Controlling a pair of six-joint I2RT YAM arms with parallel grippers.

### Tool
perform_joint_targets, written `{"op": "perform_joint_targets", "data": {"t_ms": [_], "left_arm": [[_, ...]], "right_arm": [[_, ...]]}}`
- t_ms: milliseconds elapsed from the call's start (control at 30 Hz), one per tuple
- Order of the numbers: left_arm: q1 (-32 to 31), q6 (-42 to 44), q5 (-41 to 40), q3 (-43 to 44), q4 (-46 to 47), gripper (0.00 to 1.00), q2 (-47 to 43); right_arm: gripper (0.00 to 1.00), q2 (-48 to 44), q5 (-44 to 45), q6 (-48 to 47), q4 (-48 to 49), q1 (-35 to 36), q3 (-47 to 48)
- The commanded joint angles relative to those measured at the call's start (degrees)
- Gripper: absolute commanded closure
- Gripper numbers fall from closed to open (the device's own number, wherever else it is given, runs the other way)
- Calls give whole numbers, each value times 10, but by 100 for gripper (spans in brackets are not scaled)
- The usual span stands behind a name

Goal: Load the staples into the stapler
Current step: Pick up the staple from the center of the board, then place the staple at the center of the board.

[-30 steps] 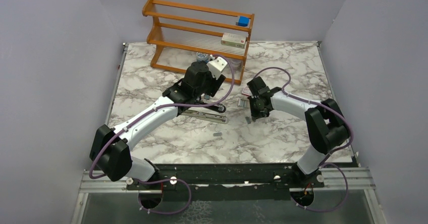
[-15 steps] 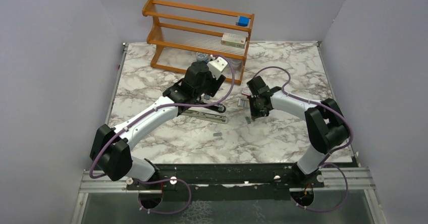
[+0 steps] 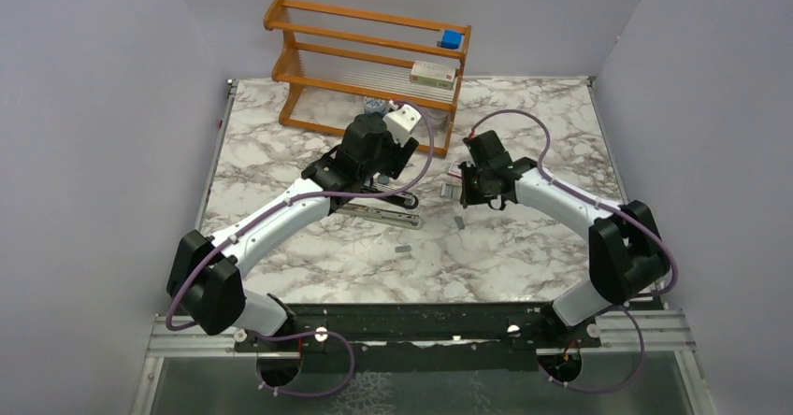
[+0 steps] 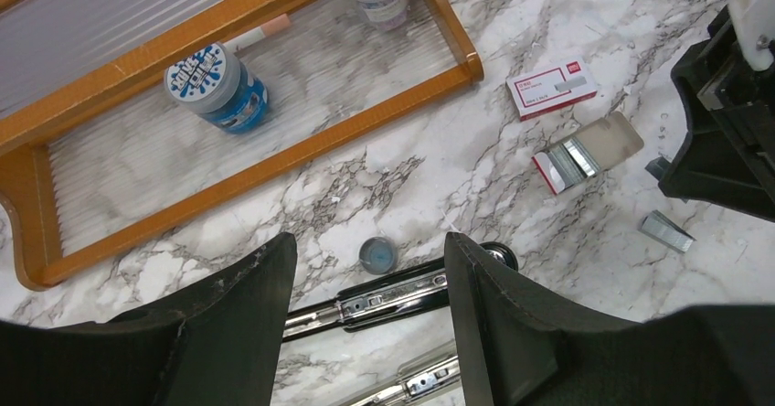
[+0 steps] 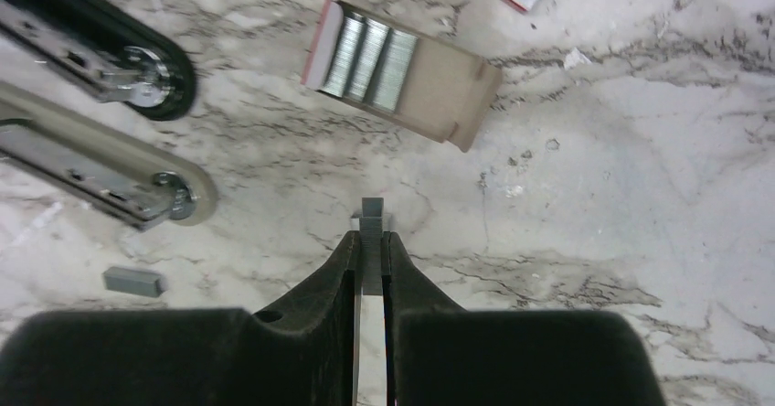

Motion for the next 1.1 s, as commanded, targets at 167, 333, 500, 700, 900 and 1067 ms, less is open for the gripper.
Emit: {"op": "perform_joint_targets", "data": {"t_ms": [167, 333, 500, 700, 900, 1067], "left_arm": [[42, -64, 11, 7, 45, 36, -23], [90, -102, -6, -6, 61, 35, -51], [118, -112, -35, -34, 80, 30, -82], [127, -101, -71, -61, 87, 29, -98], [130, -97, -108, -78, 83, 29, -126], [134, -92, -171, -85, 75, 28, -154]], "right_arm": [[88, -120, -289, -119, 195, -2, -86], [88, -168, -447, -138, 297, 1, -142], [88, -185, -468, -184, 306, 44, -145], [88, -135, -264, -272, 214, 183, -100], [89, -78, 3, -322, 202, 318, -86], [89, -30, 121, -343, 179, 407, -72]]}}
